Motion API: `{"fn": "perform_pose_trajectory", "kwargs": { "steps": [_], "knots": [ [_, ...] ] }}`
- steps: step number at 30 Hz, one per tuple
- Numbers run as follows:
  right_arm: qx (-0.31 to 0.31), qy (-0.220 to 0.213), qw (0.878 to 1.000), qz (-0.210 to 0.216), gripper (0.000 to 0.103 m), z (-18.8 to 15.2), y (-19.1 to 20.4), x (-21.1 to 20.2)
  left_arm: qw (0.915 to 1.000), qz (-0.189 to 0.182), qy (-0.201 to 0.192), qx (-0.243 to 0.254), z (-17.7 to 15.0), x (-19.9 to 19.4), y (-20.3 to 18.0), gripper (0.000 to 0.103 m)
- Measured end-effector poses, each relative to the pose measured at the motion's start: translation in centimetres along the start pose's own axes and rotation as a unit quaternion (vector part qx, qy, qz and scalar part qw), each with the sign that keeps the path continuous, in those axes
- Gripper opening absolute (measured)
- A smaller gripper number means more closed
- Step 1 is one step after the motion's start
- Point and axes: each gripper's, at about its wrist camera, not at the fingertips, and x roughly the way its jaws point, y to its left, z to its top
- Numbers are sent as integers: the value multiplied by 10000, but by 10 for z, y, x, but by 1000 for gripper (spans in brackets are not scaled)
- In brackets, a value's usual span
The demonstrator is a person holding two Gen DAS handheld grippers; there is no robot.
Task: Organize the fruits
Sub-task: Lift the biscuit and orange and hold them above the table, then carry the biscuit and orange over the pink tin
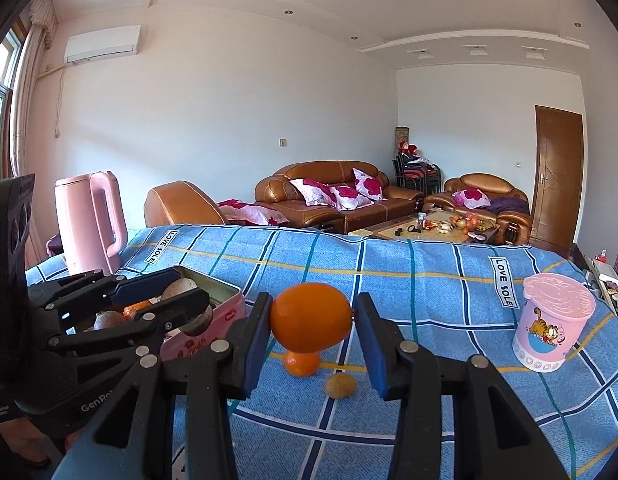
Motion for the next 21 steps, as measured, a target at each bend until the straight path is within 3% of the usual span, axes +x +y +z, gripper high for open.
{"fn": "perform_pose_trajectory", "kwargs": {
  "steps": [21],
  "knots": [
    [77,85,9980,616,44,22,33,3,9982,286,351,-381,6,-15,54,33]
  ]
}}
